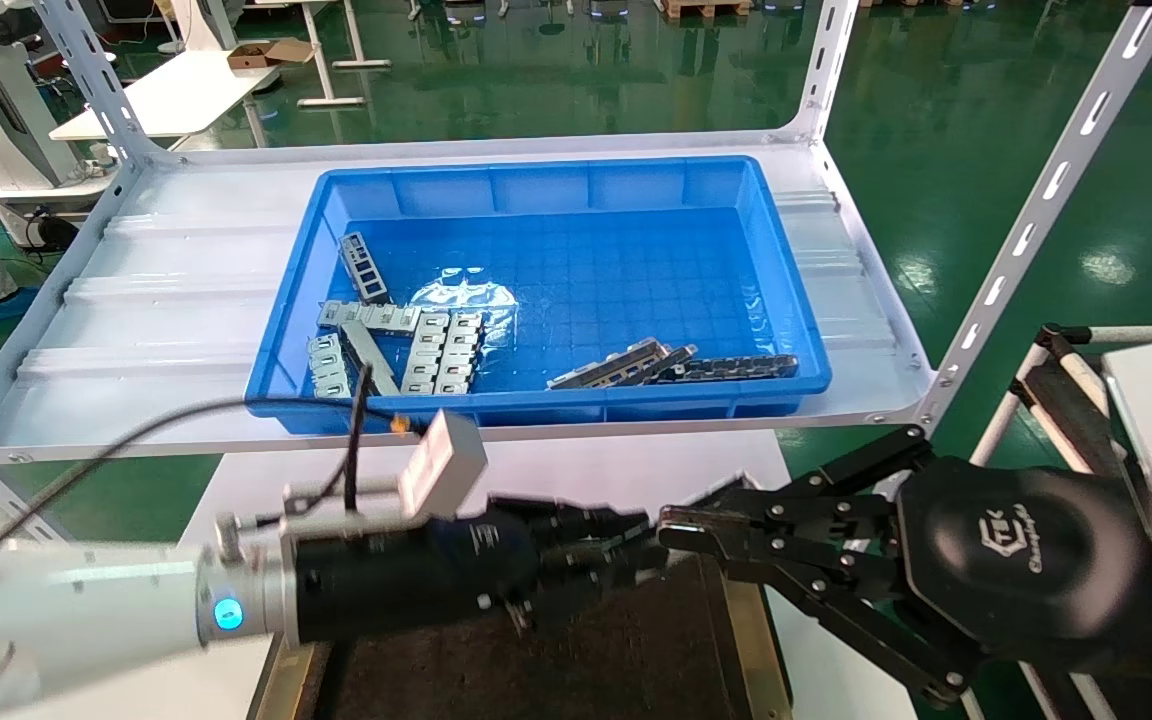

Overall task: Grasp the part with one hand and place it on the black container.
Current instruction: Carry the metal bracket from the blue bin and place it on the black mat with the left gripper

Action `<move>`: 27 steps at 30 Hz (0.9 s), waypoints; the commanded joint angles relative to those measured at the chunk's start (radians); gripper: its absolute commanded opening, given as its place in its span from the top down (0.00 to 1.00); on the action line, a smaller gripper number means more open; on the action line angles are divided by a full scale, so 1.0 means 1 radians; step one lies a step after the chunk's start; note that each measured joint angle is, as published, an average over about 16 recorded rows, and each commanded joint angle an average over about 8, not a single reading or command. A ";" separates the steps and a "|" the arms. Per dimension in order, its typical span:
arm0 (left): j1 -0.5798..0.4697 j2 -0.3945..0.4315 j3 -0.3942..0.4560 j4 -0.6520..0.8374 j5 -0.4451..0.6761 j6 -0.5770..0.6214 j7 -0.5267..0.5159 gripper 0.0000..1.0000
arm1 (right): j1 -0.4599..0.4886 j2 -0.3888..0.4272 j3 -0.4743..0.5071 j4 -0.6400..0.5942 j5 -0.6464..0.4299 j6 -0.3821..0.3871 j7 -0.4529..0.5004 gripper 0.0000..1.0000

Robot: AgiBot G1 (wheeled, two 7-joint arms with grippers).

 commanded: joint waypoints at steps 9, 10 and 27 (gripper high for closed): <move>0.253 -0.055 0.071 -0.293 0.025 -0.418 -0.179 1.00 | 0.000 0.000 0.000 0.000 0.000 0.000 0.000 1.00; 0.269 -0.052 0.080 -0.307 0.032 -0.462 -0.192 1.00 | 0.000 0.000 0.000 0.000 0.000 0.000 0.000 1.00; 0.341 0.160 0.244 -0.280 0.028 -1.053 -0.357 1.00 | 0.000 0.000 -0.001 0.000 0.000 0.000 0.000 1.00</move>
